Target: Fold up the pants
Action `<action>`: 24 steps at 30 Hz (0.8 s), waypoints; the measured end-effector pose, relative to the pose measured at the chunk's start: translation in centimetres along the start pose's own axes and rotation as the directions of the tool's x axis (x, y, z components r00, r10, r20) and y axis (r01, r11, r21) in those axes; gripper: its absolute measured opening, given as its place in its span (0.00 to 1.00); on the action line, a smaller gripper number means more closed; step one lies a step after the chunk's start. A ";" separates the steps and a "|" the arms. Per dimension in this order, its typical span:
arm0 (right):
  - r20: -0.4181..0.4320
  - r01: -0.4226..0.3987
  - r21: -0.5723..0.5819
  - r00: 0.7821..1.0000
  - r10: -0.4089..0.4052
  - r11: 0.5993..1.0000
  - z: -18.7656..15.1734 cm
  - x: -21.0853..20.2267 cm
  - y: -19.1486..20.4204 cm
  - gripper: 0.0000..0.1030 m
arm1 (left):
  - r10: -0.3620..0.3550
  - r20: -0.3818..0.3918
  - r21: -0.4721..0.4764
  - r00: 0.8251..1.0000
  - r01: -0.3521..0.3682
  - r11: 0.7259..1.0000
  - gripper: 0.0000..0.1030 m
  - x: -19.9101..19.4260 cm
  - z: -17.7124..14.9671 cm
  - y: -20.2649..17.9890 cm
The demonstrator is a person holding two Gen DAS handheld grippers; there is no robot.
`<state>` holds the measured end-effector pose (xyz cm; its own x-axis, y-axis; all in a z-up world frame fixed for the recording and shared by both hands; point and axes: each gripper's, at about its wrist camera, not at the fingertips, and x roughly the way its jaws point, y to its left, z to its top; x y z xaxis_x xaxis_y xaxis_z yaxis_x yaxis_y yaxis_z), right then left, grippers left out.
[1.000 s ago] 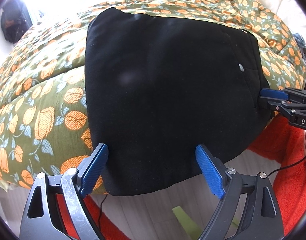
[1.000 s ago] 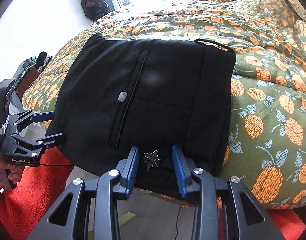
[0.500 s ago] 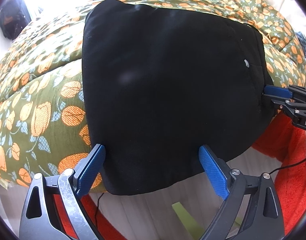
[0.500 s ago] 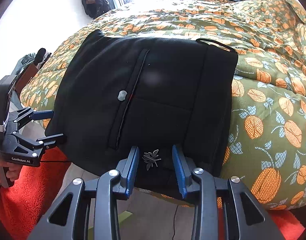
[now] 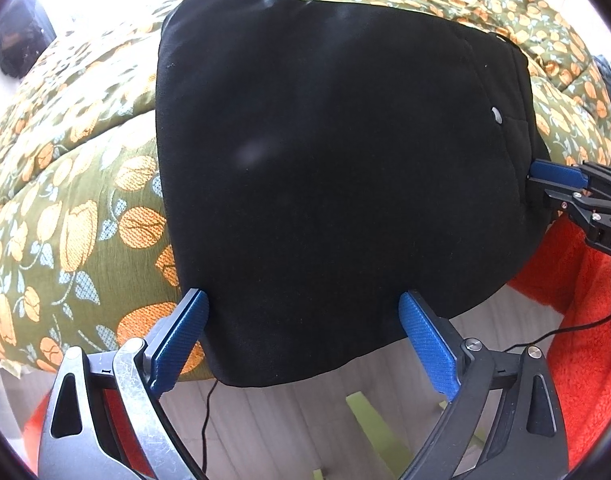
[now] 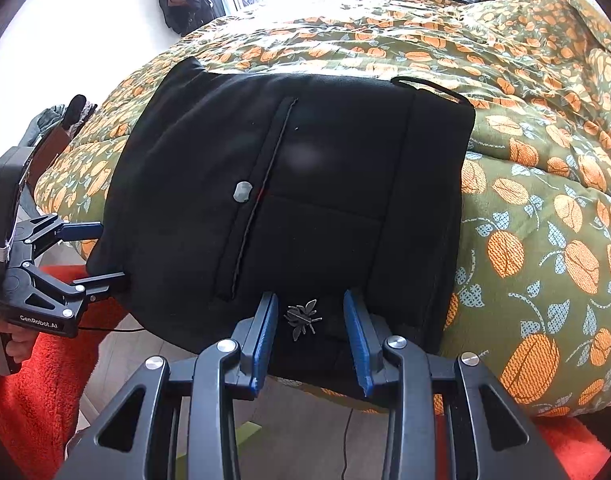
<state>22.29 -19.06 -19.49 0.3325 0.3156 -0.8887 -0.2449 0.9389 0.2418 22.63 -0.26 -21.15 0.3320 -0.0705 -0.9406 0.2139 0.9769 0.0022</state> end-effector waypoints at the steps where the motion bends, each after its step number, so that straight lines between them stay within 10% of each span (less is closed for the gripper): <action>1: -0.003 0.001 0.004 1.000 -0.001 1.000 0.1 0.0 0.0 0.36 | 0.003 -0.006 0.010 1.000 -0.003 1.000 0.94 0.1 0.0 -0.1; 24: 0.016 0.022 -0.034 1.000 -0.022 0.999 -0.2 0.0 0.4 0.37 | -0.003 -0.011 -0.055 1.000 0.002 0.998 0.96 0.6 -0.3 -0.3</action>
<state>22.03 -18.71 -19.49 0.3524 0.2973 -0.8874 -0.2680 0.9405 0.2087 22.47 -0.55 -21.79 0.3213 -0.0709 -0.9443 0.1636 0.9864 -0.0184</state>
